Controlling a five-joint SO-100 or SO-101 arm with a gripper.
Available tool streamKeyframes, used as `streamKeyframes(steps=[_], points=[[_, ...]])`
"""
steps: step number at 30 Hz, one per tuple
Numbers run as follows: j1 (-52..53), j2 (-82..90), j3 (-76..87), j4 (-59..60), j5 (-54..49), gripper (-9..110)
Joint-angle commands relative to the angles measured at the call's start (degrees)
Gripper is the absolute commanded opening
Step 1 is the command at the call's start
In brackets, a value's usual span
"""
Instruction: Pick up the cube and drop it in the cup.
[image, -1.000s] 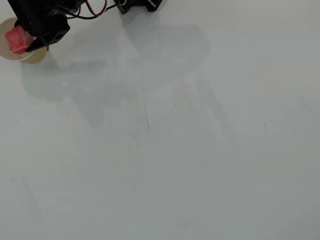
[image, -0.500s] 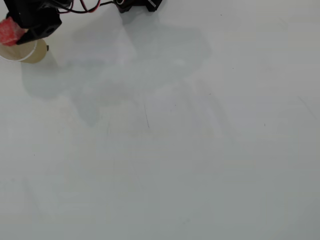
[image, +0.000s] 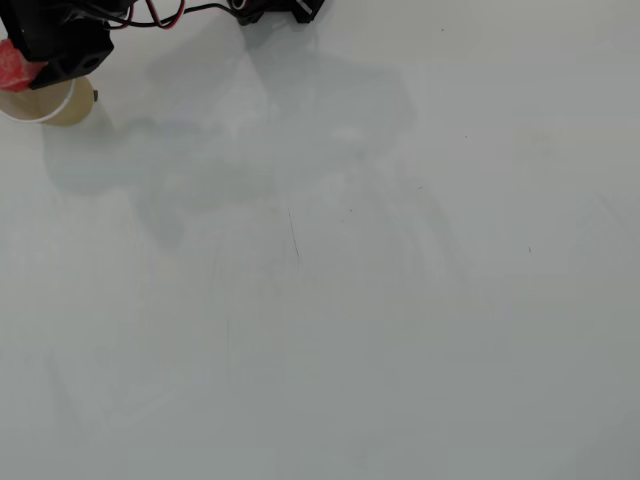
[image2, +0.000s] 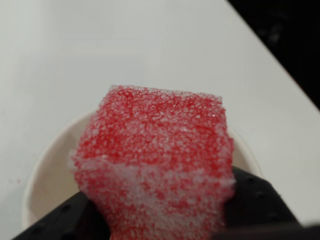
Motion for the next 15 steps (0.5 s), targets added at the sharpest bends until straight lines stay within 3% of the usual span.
streamKeyframes(steps=[1, 15], points=[[-0.18, 0.44, -9.32, 0.88, -0.97, 0], [-0.7, 0.18, -9.23, 0.97, -0.97, 1]])
